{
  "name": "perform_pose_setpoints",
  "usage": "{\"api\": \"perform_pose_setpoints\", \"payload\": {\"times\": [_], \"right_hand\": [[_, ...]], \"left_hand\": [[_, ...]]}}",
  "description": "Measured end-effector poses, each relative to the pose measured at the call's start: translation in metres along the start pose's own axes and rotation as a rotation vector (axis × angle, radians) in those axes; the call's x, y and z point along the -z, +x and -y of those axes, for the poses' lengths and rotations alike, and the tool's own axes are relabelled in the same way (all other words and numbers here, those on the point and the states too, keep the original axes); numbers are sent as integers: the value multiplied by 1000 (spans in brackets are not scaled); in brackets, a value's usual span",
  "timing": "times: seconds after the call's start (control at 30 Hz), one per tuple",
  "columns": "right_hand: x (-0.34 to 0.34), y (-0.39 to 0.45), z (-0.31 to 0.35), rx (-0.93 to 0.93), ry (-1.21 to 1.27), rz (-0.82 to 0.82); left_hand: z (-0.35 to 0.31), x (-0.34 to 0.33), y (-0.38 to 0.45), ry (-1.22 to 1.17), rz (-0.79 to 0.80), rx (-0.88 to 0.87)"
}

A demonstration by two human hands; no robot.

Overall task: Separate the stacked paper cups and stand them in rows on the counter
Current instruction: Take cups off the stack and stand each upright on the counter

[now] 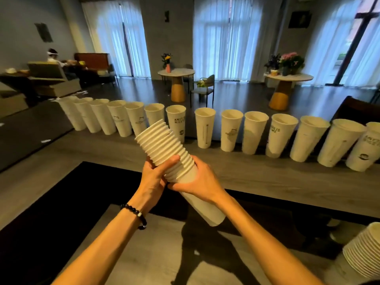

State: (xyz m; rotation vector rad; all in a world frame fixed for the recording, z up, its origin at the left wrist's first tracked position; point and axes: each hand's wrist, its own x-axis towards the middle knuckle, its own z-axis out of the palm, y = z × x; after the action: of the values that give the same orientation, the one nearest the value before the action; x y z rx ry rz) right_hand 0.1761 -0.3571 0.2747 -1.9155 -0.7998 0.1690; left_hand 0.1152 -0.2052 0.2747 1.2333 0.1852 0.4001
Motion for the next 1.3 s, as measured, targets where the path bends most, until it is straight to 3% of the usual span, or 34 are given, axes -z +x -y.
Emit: {"api": "perform_pose_setpoints", "payload": {"times": [0.17, 0.33, 0.47, 0.7, 0.83, 1.17, 1.3], "right_hand": [[-90, 47, 48, 56, 36, 39], [-190, 104, 102, 90, 97, 54], [-247, 154, 133, 44, 97, 164], [-306, 201, 159, 8, 113, 256], [-336, 222, 175, 74, 93, 319], [-406, 288, 187, 231, 1, 143], [-428, 324, 153, 93, -15, 30]], "left_hand": [[-37, 96, 6, 183, -59, -91], [-89, 203, 27, 157, -133, -102], [-138, 271, 49, 64, -244, -156], [-190, 352, 75, 69, -317, -237], [-198, 382, 80, 91, -462, -300], [-231, 441, 125, 182, -624, -455], [-263, 473, 156, 43, -691, -540]]}}
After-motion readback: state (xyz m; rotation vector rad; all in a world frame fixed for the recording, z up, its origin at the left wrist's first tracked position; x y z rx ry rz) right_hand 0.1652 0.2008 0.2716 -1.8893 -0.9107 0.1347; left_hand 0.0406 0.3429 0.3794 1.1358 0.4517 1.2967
